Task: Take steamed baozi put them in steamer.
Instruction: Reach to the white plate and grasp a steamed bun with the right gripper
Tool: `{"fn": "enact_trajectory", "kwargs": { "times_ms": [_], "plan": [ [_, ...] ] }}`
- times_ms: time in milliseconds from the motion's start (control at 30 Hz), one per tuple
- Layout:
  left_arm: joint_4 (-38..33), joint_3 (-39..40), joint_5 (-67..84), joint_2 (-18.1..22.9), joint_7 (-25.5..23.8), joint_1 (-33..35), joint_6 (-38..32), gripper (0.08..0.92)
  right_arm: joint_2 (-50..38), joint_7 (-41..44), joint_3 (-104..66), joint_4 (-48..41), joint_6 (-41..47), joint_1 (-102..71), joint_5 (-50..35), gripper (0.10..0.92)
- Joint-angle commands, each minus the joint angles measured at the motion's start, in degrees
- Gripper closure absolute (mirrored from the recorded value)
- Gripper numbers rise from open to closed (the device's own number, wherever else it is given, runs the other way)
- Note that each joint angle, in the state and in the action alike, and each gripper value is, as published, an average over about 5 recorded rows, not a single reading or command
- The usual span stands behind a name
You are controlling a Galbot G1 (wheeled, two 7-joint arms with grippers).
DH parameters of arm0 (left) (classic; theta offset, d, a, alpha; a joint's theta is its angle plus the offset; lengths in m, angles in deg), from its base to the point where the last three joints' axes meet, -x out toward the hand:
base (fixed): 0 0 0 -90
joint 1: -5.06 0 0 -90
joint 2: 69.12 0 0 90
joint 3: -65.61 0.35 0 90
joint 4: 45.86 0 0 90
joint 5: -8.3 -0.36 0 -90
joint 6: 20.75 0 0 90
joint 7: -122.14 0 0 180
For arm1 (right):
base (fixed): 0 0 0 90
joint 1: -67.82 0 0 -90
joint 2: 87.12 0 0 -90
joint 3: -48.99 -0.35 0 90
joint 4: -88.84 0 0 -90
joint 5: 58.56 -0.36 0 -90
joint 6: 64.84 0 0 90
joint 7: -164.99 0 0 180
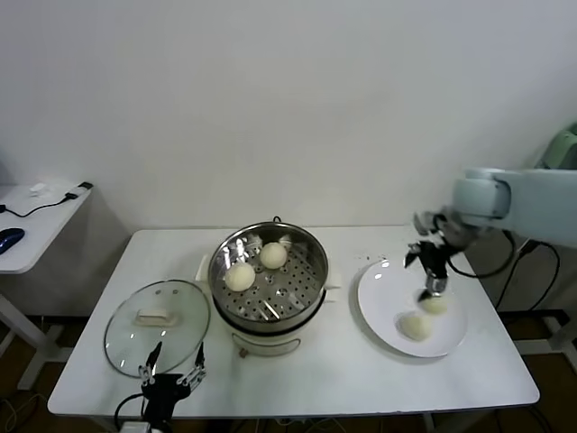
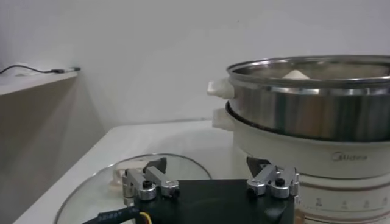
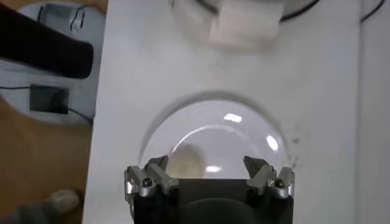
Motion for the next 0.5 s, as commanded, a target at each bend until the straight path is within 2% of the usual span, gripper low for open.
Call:
{"fn": "enact_trajectory", "kwargs": {
  "times_ms": [33,500],
  "plan": [
    [-0.1,-0.1,0.0,0.2,0.0,0.2,-0.1,0.177,-8.0,-5.3,-4.1,-0.7,2.7,-12.3,7.6,0.203],
    [0.8,-0.2,0.2,0.0,0.0,0.2,-0.2,0.177,-4.8,-9.2,-16.2,-8.3,5.7,-28.2,7.6,0.203]
  ]
}}
